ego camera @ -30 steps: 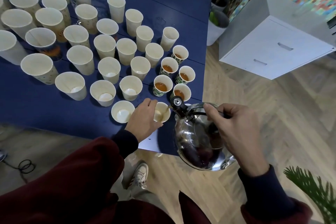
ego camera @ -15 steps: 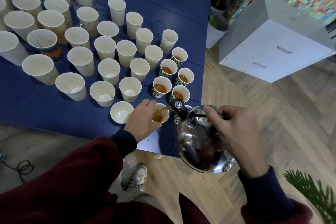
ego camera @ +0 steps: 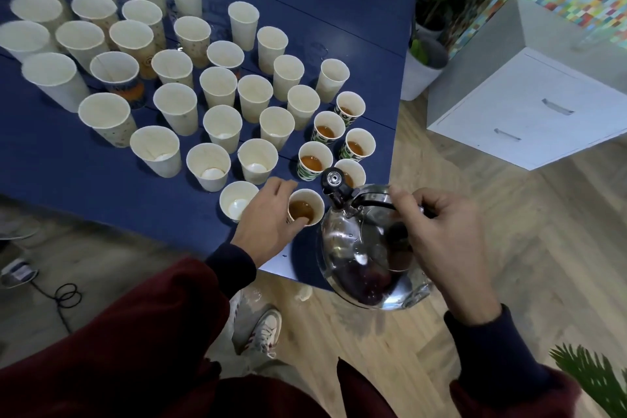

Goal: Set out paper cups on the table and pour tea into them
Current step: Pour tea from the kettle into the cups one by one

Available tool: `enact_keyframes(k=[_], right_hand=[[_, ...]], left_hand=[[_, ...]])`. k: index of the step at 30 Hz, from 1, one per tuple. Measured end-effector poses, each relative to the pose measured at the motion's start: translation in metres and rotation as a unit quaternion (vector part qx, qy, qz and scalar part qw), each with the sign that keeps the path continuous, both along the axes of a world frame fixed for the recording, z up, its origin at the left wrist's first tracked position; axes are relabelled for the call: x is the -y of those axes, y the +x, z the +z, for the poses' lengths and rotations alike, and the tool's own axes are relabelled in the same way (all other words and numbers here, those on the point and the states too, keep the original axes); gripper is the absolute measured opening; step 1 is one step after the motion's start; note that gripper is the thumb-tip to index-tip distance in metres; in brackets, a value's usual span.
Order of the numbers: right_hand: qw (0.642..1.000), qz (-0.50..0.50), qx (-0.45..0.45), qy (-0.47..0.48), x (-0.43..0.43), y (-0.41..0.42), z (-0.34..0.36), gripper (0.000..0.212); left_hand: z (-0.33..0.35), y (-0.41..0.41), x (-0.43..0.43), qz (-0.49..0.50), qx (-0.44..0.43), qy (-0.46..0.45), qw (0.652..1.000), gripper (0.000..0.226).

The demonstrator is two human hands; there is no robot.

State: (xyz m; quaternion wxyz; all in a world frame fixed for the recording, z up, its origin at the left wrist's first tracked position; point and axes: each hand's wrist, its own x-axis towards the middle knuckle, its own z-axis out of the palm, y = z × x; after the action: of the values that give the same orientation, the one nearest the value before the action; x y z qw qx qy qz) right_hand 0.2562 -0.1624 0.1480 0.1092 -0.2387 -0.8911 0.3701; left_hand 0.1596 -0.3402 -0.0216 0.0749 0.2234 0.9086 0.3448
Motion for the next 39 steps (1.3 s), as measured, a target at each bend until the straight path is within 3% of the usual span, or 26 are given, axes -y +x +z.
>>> enact_keyframes(k=[5,10,14,17,24,31,39], right_hand=[[0.999,0.036,-0.022,-0.021,0.006,-0.007,0.002,0.050],[0.996,0.081,-0.041,0.001,0.020,-0.014,0.008,0.045],[0.994,0.101,-0.025,0.013,0.034,-0.021,0.009,0.045],[0.995,0.099,-0.009,0.004,0.043,-0.027,0.003,0.048],[0.996,0.078,0.024,0.038,0.065,-0.037,-0.009,0.050],[0.996,0.047,0.053,0.058,0.075,-0.038,-0.011,0.046],[0.993,0.016,0.061,0.095,0.078,-0.036,-0.008,0.044]], left_hand=[[0.004,0.001,0.030,0.135,-0.107,-0.023,0.985,0.047],[-0.003,0.013,0.066,0.233,-0.053,-0.090,0.967,0.071],[-0.016,0.015,0.082,0.197,0.020,-0.088,0.976,0.082],[-0.020,0.009,0.084,0.162,0.057,-0.057,0.984,0.078],[-0.021,-0.006,0.084,0.095,0.039,-0.005,0.995,0.052],[-0.023,-0.014,0.085,0.047,0.042,0.003,0.998,0.071],[-0.023,-0.021,0.086,0.029,0.026,0.001,0.999,0.065]])
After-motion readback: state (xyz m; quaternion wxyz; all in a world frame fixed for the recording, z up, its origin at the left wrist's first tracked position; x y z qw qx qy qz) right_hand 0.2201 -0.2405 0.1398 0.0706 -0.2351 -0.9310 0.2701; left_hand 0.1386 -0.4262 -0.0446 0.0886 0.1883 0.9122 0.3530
